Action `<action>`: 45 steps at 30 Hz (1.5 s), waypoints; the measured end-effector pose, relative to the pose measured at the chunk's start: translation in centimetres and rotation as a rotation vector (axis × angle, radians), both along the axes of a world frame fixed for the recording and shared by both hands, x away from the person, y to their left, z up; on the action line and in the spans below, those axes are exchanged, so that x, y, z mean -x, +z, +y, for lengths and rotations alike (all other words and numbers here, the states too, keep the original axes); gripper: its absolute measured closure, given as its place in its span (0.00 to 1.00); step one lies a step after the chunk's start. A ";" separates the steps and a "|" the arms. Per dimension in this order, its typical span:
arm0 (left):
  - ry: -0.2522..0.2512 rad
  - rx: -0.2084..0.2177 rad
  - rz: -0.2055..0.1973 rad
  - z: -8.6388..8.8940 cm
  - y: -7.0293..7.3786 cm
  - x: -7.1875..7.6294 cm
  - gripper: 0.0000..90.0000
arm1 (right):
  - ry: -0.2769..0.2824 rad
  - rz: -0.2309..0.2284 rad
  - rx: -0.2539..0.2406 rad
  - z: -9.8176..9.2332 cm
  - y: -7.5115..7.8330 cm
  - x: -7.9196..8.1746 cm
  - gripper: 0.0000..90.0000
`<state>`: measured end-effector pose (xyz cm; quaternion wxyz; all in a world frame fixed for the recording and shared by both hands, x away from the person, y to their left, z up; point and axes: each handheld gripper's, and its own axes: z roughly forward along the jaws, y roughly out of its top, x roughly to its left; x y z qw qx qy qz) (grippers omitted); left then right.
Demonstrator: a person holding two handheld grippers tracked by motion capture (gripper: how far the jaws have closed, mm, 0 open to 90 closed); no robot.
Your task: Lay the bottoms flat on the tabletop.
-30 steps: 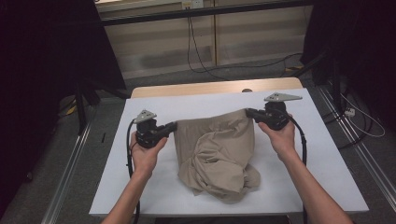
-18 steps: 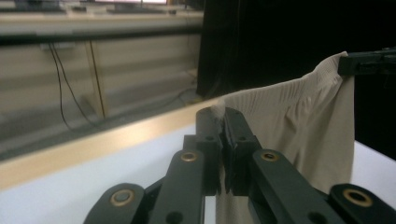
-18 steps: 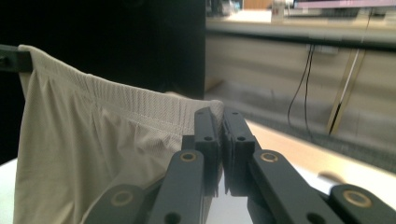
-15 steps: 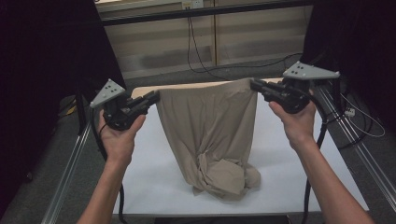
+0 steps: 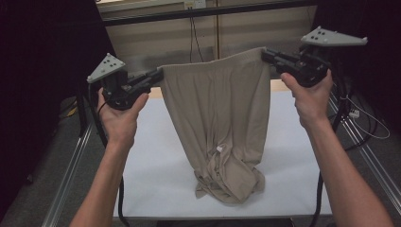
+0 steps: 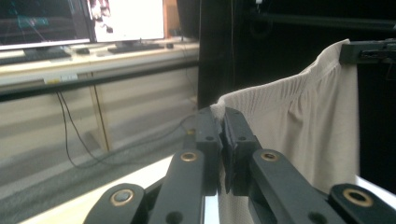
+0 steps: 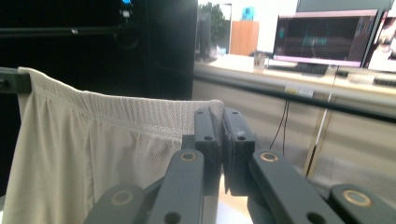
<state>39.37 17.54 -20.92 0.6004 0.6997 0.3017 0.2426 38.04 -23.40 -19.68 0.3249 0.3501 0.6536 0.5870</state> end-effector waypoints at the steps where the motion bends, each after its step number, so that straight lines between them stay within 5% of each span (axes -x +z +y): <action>1: 0.003 -0.005 0.007 0.0 -0.4 -0.2 0.96 | 0.003 0.016 0.004 -0.1 -0.9 -0.4 0.96; 4: -0.004 -0.007 0.048 0.0 -2.0 -1.1 0.96 | 0.017 0.057 -0.005 -0.4 -3.3 -1.3 0.96; 19: 0.017 -0.024 0.115 -0.8 -5.9 -4.5 0.96 | 0.013 0.117 -0.020 -0.7 -6.9 -3.7 0.95; 34: 0.084 -0.047 0.210 -3.0 -10.2 -13.3 0.96 | -0.050 0.210 -0.009 -1.1 -11.0 -11.2 0.95; 39: 0.096 -0.061 0.233 -4.0 -11.6 -15.0 0.95 | -0.090 0.245 -0.002 -1.7 -12.5 -13.4 0.95; 41: 0.121 -0.080 0.248 -4.4 -12.3 -15.2 0.88 | -0.129 0.275 0.012 -1.8 -13.3 -13.8 0.90; 42: 0.165 -0.099 0.258 -4.5 -12.7 -15.3 0.77 | -0.158 0.288 0.032 -1.8 -13.6 -13.9 0.79; 43: 0.189 -0.109 0.277 -4.5 -12.9 -15.4 0.55 | -0.210 0.307 0.045 -1.9 -14.0 -14.1 0.59; 45: 0.195 -0.109 0.303 -4.2 -13.3 -15.3 0.37 | -0.226 0.326 0.050 -2.3 -14.4 -14.1 0.57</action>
